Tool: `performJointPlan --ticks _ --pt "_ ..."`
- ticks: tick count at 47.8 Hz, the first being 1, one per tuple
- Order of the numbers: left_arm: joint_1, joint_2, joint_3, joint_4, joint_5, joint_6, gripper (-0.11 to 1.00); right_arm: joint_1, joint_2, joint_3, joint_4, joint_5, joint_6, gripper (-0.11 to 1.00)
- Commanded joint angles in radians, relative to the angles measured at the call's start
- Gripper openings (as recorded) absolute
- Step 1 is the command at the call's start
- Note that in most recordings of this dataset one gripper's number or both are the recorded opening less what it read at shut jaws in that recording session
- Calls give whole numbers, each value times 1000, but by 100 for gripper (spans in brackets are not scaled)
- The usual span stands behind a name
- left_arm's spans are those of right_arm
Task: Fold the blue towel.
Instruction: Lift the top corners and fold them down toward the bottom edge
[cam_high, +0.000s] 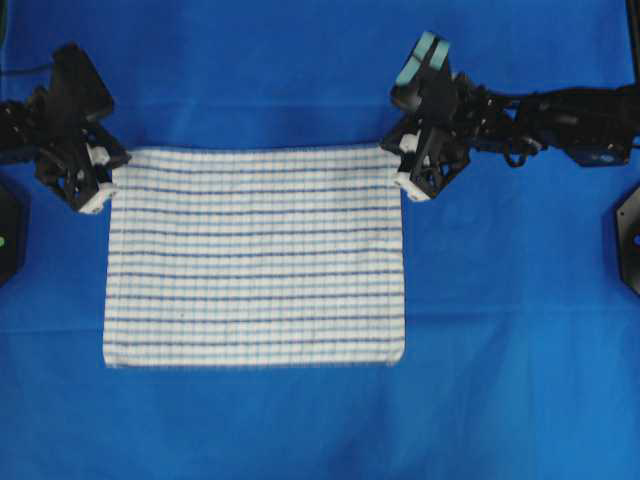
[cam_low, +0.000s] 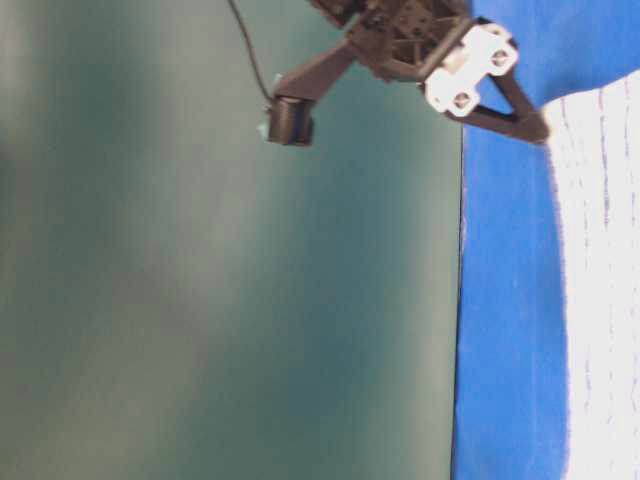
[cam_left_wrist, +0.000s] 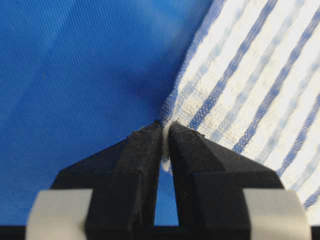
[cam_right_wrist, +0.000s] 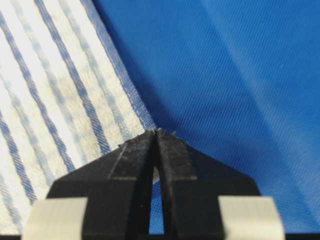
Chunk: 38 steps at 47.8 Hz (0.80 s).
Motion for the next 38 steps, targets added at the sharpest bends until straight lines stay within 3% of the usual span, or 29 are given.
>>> performJointPlan --ticks 1,8,18,31,38 --pt "-5 -55 -6 0 2 -8 3 -2 -43 -8 -6 -3 0 2" --pt "-5 -129 18 0 20 -18 3 -2 -49 -6 -9 -8 0 2" --pt "-21 -202 35 0 66 -84 3 14 -61 -8 -9 -8 2 2" --pt "-175 -262 35 0 132 -187 3 109 -115 3 -6 2 15 2" --pt "-305 -316 40 0 156 -259 3 190 -147 23 -3 6 17 2"
